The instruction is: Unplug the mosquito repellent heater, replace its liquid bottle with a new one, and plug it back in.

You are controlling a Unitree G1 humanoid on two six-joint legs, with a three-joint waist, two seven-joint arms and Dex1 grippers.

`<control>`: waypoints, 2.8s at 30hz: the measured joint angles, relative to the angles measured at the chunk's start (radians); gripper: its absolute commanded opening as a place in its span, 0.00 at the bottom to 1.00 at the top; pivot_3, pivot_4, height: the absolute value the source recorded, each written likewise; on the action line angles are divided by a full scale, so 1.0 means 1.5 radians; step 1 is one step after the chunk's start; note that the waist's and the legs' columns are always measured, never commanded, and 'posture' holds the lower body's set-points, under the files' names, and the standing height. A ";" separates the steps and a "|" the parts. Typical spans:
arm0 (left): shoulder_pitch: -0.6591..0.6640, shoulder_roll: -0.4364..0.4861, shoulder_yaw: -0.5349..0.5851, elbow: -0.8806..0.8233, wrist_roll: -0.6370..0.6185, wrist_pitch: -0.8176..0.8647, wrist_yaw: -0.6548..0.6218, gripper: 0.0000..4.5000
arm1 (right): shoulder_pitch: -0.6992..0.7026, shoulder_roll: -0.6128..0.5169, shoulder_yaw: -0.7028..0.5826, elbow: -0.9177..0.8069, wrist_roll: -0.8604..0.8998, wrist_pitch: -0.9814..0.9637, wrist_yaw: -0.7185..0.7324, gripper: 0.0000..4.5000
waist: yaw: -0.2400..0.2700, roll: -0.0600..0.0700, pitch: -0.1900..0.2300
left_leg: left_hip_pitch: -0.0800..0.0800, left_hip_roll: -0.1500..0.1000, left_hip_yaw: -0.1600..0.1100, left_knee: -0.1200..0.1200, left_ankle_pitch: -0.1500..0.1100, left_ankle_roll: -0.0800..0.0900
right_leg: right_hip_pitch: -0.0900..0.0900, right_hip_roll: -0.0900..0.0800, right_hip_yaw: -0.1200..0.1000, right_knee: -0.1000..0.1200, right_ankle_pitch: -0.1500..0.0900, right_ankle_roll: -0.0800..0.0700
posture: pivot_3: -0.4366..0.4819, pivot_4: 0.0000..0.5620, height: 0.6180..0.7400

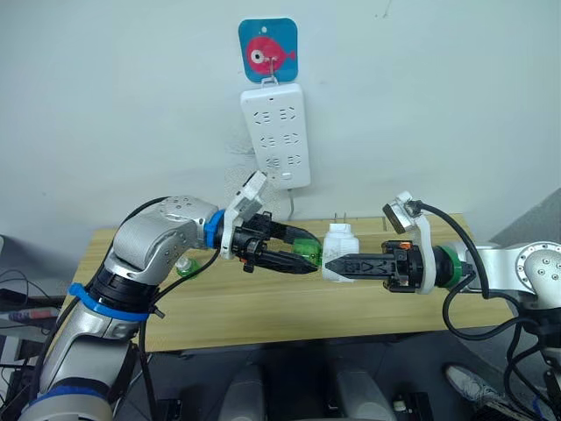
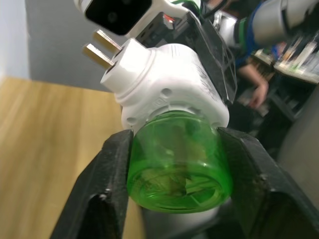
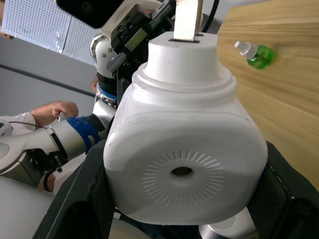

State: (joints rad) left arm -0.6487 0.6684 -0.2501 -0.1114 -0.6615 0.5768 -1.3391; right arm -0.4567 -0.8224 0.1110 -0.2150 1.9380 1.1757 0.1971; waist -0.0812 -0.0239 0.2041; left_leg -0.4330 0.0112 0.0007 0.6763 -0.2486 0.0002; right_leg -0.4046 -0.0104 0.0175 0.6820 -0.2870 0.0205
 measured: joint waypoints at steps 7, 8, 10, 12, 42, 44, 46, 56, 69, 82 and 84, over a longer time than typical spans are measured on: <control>0.134 -0.072 0.051 0.077 0.183 -0.451 0.019 0.82 | 0.005 -0.001 -0.007 0.000 0.001 -0.002 0.000 0.67 | 0.001 0.000 0.000 | 0.000 0.000 0.001 0.000 0.000 0.000 | 0.000 -0.001 0.001 0.000 0.000 0.000 | 0.30 0.36 1.00; 0.146 -0.080 0.061 0.086 0.193 -0.494 0.023 0.82 | 0.005 -0.001 -0.007 0.000 0.002 -0.002 0.000 0.67 | 0.001 0.000 0.000 | 0.000 0.000 0.001 0.000 0.000 0.000 | 0.000 -0.001 0.000 0.000 0.000 0.000 | 0.30 0.36 1.00; 0.155 -0.086 0.066 0.095 0.205 -0.552 0.024 0.82 | 0.005 -0.001 -0.007 0.000 0.002 -0.002 0.000 0.67 | 0.001 0.000 0.000 | 0.000 0.000 0.001 0.000 0.000 0.000 | 0.000 -0.002 0.000 0.000 0.000 0.000 | 0.30 0.36 1.00; 0.160 -0.110 0.081 0.098 0.207 -0.613 0.031 0.82 | 0.005 -0.001 -0.007 0.000 0.003 -0.002 0.000 0.67 | 0.004 0.000 0.000 | 0.000 -0.001 0.001 0.000 0.000 0.000 | 0.000 -0.003 0.000 0.000 0.000 0.000 | 0.30 0.36 1.00; 0.004 0.077 -0.002 -0.047 -0.092 0.123 -0.006 0.50 | 0.003 -0.008 0.012 -0.032 0.000 0.007 0.022 0.67 | -0.004 0.001 0.002 | 0.000 0.000 0.000 0.000 0.000 0.000 | 0.000 0.001 0.000 0.000 0.000 0.002 | 0.30 0.35 1.00; -0.008 0.067 -0.002 -0.029 -0.107 0.168 -0.007 0.50 | 0.003 -0.009 0.012 -0.030 -0.001 0.005 0.025 0.67 | -0.004 0.001 0.002 | 0.000 0.000 0.000 0.000 0.000 0.000 | 0.000 0.001 0.000 0.000 0.000 0.001 | 0.30 0.35 1.00; -0.009 0.054 -0.002 -0.020 -0.100 0.173 -0.005 0.50 | 0.003 -0.015 0.011 -0.027 -0.002 0.005 0.025 0.67 | -0.003 0.000 0.002 | 0.000 0.000 0.000 0.000 0.000 0.000 | 0.000 0.001 0.000 0.000 0.000 0.001 | 0.30 0.35 1.00; 0.109 0.005 0.006 0.037 0.130 -0.236 -0.013 0.92 | 0.011 -0.023 0.004 -0.021 -0.006 -0.007 0.014 0.67 | -0.002 0.001 0.003 | 0.000 0.000 0.001 0.000 0.000 0.000 | 0.000 0.000 0.001 0.000 0.000 0.000 | 0.30 0.34 1.00; 0.181 -0.111 0.095 0.124 0.200 -0.722 0.015 0.92 | 0.010 -0.024 0.003 -0.020 -0.002 -0.006 0.014 0.67 | 0.002 0.001 0.003 | 0.000 -0.001 0.002 0.000 0.000 0.000 | 0.000 -0.003 0.000 0.000 0.001 0.000 | 0.30 0.35 1.00; 0.187 -0.138 0.066 0.083 0.184 -0.742 0.028 0.92 | 0.010 -0.024 -0.001 -0.017 -0.002 -0.006 0.014 0.67 | -0.001 0.001 0.003 | 0.000 -0.001 0.001 0.001 0.000 0.000 | 0.000 -0.003 0.000 0.000 0.001 0.000 | 0.29 0.35 1.00; 0.187 -0.138 0.066 0.081 0.184 -0.740 0.030 0.83 | 0.010 -0.024 -0.001 -0.017 -0.002 -0.006 0.014 0.67 | -0.001 0.001 0.003 | 0.000 -0.001 0.001 0.000 0.000 0.000 | 0.000 -0.002 0.000 0.000 0.001 0.000 | 0.30 0.35 1.00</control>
State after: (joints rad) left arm -0.3685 0.4617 -0.1506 0.0094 -0.3849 -0.5334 -1.2946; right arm -0.4417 -0.8584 0.1102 -0.2399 1.9351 1.1661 0.2175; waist -0.0830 -0.0229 0.2079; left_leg -0.4333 0.0099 0.0026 0.6770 -0.2486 0.0006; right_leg -0.4046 -0.0141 0.0172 0.6821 -0.2861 0.0212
